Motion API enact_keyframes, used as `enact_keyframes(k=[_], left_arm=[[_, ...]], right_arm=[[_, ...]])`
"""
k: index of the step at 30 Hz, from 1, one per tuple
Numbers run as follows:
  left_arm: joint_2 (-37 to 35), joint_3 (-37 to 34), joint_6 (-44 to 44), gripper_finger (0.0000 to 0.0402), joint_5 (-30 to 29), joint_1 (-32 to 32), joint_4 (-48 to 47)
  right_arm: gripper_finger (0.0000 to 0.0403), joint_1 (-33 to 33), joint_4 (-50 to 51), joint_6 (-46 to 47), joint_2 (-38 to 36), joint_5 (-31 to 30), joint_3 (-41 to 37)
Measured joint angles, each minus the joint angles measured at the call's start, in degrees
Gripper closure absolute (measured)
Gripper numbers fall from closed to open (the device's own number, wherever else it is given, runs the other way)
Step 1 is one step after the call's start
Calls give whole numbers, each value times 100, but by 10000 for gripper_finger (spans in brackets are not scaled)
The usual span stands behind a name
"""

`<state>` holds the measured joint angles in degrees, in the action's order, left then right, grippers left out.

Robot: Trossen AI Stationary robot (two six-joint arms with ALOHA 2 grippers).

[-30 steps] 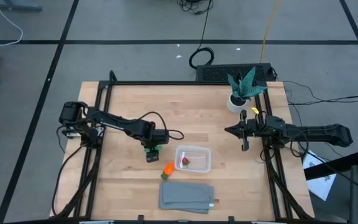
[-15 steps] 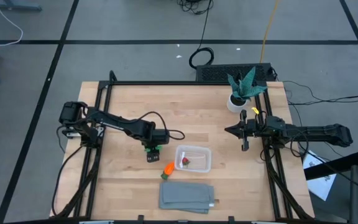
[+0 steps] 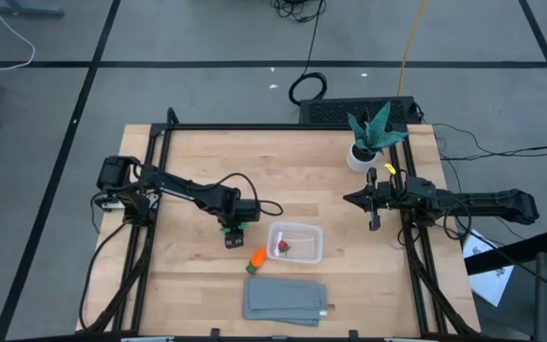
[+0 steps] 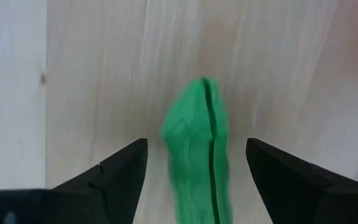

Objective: Pick and placing Produce into tupperware
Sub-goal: Put the green peas into the transparent bin

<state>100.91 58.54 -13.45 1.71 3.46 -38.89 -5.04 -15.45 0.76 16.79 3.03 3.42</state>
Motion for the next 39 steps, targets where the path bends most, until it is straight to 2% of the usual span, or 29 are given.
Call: enact_keyframes(k=[4,8,30,33,39], left_arm=[[80,4,-12,128,-253,0,-94],[104,15,11,128,-268,0,-107],[40,-2,157,130,0,-45,-178],[17,-7,157,150,40,-74,-207],[-41,-7,136,219,111,-190,-238]], right_arm=[[403,2,-9,-1,-1,-1,2],[403,0,0,-6,-2,0,0],[403,0,-12,-38,0,-1,1],[403,0,-14,-40,0,-1,1],[403,0,-23,-40,-1,-1,1]])
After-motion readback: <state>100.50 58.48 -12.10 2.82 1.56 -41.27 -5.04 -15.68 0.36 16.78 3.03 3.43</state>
